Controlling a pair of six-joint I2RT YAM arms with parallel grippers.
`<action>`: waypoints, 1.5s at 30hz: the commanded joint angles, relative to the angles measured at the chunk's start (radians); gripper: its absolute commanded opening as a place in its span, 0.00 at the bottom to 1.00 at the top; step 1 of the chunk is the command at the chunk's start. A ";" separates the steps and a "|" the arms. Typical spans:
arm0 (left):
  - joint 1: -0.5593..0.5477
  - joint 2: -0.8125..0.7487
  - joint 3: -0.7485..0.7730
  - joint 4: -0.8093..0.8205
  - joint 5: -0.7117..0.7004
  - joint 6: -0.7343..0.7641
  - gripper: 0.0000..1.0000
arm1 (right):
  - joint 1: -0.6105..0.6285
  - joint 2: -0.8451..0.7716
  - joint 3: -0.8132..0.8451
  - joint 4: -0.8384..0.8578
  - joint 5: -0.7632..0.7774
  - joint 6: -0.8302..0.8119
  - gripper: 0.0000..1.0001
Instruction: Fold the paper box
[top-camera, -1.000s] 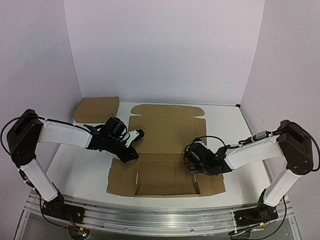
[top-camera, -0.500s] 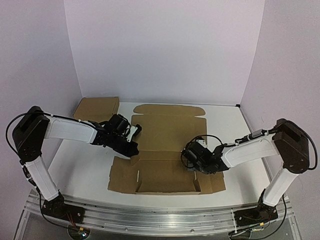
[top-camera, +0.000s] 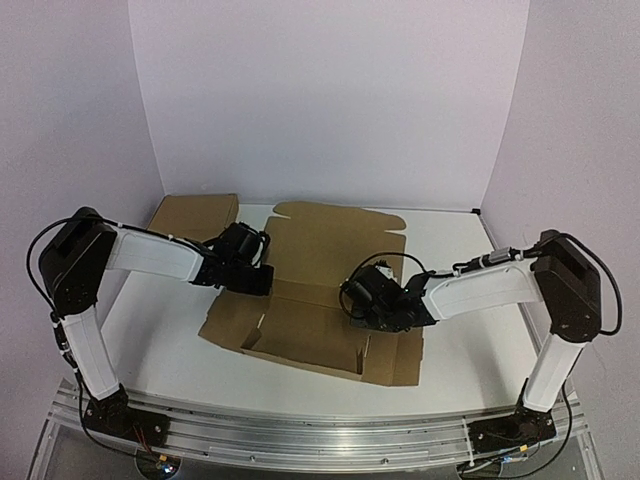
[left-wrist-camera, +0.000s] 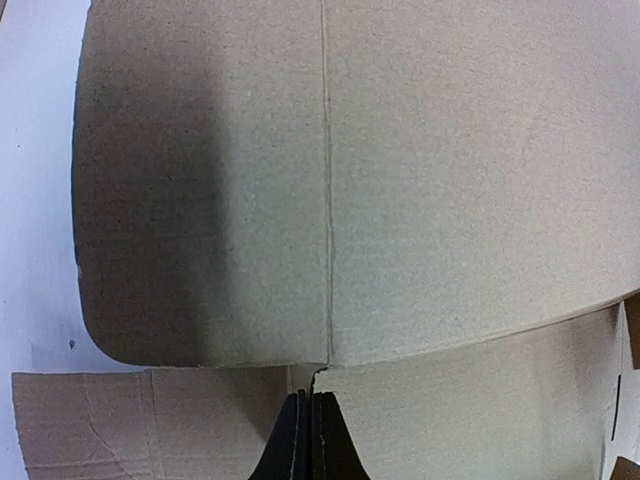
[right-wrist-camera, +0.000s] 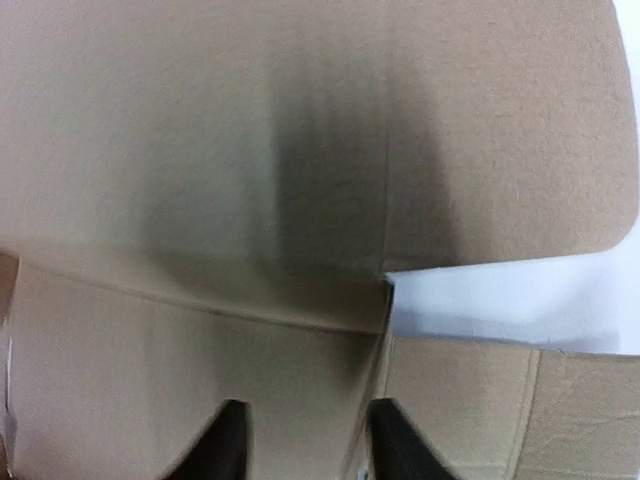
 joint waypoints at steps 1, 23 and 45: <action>-0.006 -0.019 -0.083 0.180 -0.064 0.008 0.00 | -0.001 -0.114 0.049 -0.119 -0.079 -0.093 0.55; -0.051 -0.120 -0.409 0.565 -0.124 0.076 0.00 | -0.487 -0.399 -0.336 -0.360 -0.695 -0.092 0.33; -0.051 -0.106 -0.406 0.568 -0.116 0.098 0.00 | -0.348 -0.224 -0.673 0.875 -0.959 0.224 0.55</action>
